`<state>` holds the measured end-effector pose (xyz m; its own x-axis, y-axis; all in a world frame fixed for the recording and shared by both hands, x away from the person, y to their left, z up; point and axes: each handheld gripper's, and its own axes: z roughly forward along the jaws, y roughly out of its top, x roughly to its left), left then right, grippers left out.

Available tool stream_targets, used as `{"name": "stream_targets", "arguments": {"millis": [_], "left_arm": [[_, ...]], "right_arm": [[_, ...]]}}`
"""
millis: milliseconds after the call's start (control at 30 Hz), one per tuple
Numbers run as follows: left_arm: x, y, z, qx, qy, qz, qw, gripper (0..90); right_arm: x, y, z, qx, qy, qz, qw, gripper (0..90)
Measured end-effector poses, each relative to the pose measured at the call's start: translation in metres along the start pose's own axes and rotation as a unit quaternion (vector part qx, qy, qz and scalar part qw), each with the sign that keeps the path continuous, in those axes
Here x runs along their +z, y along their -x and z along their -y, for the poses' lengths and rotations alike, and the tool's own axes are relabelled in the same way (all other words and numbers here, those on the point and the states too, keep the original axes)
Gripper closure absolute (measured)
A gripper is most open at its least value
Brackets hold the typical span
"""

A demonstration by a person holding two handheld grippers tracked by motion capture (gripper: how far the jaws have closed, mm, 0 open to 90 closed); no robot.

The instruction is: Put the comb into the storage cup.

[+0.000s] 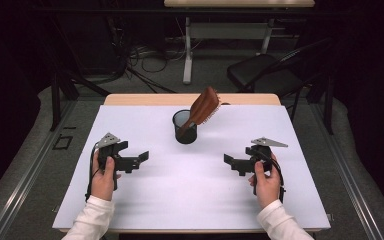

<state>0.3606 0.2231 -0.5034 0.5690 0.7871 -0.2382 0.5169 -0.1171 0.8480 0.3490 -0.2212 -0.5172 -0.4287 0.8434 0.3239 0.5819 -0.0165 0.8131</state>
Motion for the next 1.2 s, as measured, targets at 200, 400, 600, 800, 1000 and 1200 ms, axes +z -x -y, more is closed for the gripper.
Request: {"name": "stream_targets", "arguments": {"millis": [200, 400, 600, 800, 1000, 1200], "left_arm": [[0.0, 0.0, 0.001, 0.002, -0.001, 0.0, 1.0, 0.5], [0.001, 0.0, 0.001, 0.002, -0.002, 0.0, 1.0, 0.5], [0.002, -0.001, 0.002, 0.004, 0.0, 0.001, 1.0, 0.5], [0.002, 0.0, 0.003, 0.006, 0.0, 0.001, 1.0, 0.4], [0.003, 0.0, 0.003, 0.007, 0.001, 0.001, 1.0, 0.5], [0.002, 0.0, 0.003, 0.007, 0.002, 0.0, 1.0, 0.5]], "right_arm": [[-0.008, 0.008, 0.014, 0.019, 0.005, -0.001, 0.9998, 0.0], [-0.01, 0.013, 0.022, 0.026, 0.008, 0.002, 0.9996, 0.2], [-0.013, 0.013, 0.023, 0.015, 0.017, 0.009, 0.9997, 0.4], [-0.014, 0.014, 0.026, 0.01, 0.018, 0.012, 0.9997, 1.7], [-0.014, 0.012, 0.027, -0.001, 0.017, 0.017, 0.9997, 2.1], [-0.014, 0.013, 0.03, -0.001, 0.014, 0.021, 0.9997, 2.1]]}}
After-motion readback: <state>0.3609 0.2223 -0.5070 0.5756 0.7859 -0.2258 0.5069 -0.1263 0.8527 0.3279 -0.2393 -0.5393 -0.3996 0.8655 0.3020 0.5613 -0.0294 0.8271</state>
